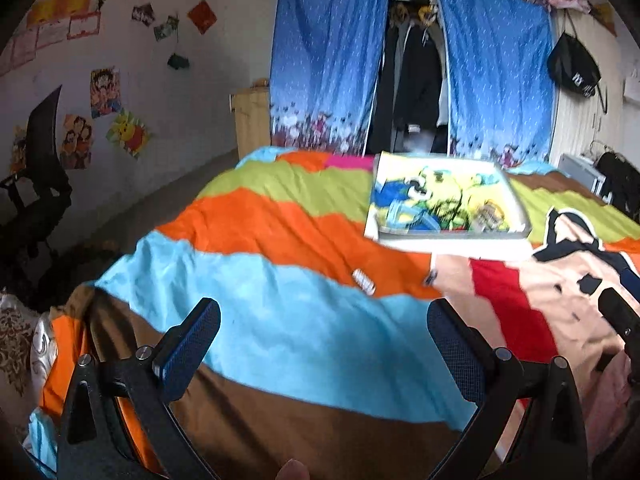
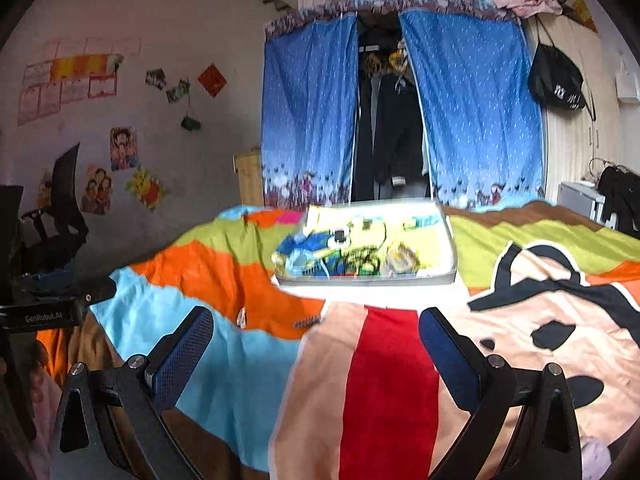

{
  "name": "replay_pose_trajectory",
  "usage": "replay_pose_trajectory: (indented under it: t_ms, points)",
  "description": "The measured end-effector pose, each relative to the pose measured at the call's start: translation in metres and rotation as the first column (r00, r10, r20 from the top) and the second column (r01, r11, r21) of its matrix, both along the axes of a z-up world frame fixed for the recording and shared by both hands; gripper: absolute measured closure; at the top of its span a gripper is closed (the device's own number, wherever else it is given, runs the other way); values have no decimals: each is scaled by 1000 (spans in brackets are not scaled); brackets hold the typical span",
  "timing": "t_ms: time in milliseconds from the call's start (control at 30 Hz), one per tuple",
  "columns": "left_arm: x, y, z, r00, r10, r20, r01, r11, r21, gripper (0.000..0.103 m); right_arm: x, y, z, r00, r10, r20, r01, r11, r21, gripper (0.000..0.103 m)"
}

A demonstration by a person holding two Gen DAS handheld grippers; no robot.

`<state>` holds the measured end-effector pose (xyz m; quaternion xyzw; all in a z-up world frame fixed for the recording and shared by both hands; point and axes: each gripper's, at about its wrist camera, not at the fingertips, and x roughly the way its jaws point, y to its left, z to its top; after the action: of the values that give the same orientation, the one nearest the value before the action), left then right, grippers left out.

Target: Organize jewelry

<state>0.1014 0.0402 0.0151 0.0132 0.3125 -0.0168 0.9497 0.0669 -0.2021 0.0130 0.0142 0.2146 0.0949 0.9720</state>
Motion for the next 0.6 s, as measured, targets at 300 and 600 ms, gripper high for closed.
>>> replay_pose_trajectory:
  t_ms: [300,600]
  points:
    - [38,1,-38,977,-16,-214,12,1000,-19,2,38,-4,-39,978,19,-210,-17,1000,11,0]
    - [99,-8,-74,933,-72,-352,64,997,-35,2,104,-15,-80,906,94,-413,-92,995,23,0]
